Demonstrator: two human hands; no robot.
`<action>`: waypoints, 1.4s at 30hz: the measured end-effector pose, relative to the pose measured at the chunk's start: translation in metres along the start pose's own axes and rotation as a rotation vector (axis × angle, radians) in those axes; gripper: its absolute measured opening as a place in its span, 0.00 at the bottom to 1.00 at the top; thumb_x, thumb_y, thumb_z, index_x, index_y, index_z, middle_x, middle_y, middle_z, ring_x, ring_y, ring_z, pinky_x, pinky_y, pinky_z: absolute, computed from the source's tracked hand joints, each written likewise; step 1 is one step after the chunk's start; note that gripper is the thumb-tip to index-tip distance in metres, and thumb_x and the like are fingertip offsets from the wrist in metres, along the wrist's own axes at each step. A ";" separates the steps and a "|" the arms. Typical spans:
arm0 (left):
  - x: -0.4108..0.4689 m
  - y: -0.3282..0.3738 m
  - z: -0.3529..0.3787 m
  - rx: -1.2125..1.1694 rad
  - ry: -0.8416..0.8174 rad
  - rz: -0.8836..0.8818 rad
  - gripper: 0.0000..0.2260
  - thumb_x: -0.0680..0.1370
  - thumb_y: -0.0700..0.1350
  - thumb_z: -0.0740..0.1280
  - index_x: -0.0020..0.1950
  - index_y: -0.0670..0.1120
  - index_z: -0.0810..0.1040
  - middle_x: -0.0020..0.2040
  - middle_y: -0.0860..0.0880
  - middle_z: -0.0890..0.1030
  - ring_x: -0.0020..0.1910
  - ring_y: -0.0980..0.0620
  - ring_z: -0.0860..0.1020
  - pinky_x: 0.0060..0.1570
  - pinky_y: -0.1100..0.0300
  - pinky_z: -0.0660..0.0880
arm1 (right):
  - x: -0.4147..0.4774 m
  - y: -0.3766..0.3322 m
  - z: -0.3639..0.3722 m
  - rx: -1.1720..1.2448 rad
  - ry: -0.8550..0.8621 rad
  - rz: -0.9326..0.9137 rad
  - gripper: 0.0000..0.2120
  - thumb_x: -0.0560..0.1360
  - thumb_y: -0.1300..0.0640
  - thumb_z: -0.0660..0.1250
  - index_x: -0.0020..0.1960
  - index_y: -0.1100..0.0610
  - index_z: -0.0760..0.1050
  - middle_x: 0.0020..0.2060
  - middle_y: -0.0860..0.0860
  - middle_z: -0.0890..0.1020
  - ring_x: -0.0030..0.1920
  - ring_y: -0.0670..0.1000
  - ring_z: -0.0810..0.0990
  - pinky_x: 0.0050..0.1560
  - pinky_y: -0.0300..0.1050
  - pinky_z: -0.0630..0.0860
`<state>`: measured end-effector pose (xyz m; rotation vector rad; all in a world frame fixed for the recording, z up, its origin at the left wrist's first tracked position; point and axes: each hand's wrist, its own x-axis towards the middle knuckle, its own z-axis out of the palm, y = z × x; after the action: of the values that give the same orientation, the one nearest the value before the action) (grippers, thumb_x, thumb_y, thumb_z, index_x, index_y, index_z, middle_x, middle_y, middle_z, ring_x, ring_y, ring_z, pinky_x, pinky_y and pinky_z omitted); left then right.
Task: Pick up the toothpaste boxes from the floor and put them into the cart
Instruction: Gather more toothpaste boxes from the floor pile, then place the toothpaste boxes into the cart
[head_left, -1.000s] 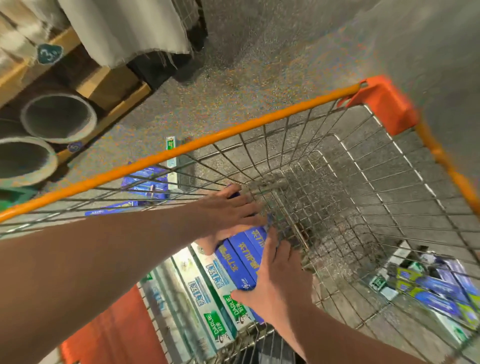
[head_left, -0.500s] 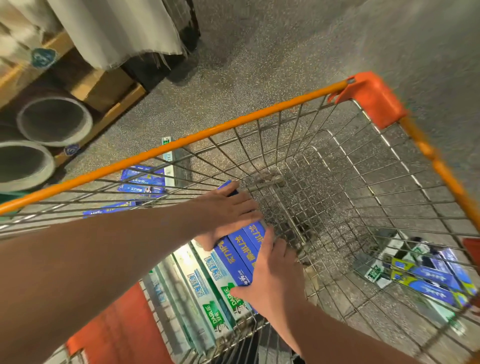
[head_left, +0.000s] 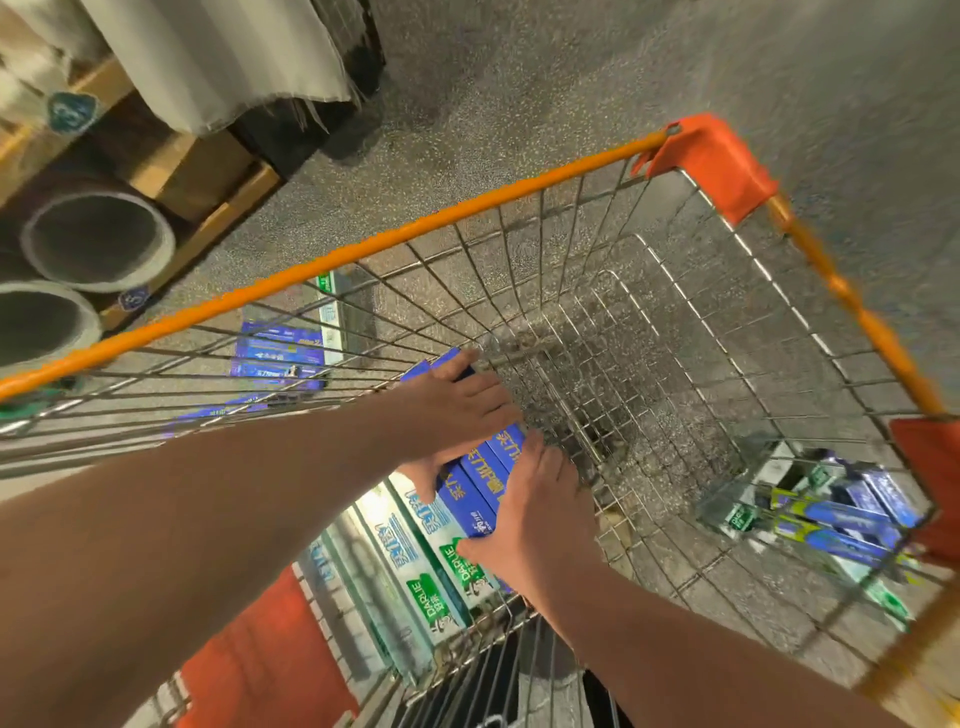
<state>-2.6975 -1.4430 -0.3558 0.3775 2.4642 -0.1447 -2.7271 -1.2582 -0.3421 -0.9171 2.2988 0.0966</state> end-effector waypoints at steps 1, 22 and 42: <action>-0.001 0.002 -0.001 0.009 -0.016 -0.012 0.65 0.56 0.71 0.78 0.81 0.44 0.49 0.80 0.43 0.60 0.80 0.41 0.56 0.78 0.37 0.45 | 0.000 -0.001 -0.001 -0.014 -0.005 -0.004 0.70 0.59 0.25 0.75 0.80 0.61 0.40 0.69 0.56 0.64 0.66 0.56 0.69 0.66 0.53 0.70; -0.104 0.045 -0.141 -0.055 0.040 -0.146 0.47 0.74 0.65 0.71 0.82 0.44 0.52 0.81 0.45 0.60 0.78 0.43 0.62 0.71 0.44 0.68 | -0.109 0.017 -0.130 -0.030 0.074 -0.137 0.58 0.71 0.28 0.68 0.81 0.64 0.45 0.75 0.60 0.63 0.74 0.60 0.66 0.70 0.55 0.67; -0.182 0.286 -0.436 -0.093 0.404 -0.364 0.39 0.77 0.66 0.63 0.80 0.45 0.59 0.76 0.43 0.68 0.73 0.43 0.69 0.69 0.47 0.70 | -0.402 0.228 -0.310 -0.099 0.513 -0.209 0.42 0.73 0.29 0.66 0.75 0.56 0.66 0.69 0.58 0.74 0.70 0.61 0.71 0.69 0.56 0.71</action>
<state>-2.7243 -1.1287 0.0978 -0.0992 2.9082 -0.1121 -2.8239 -0.9404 0.1041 -1.3531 2.6579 -0.1319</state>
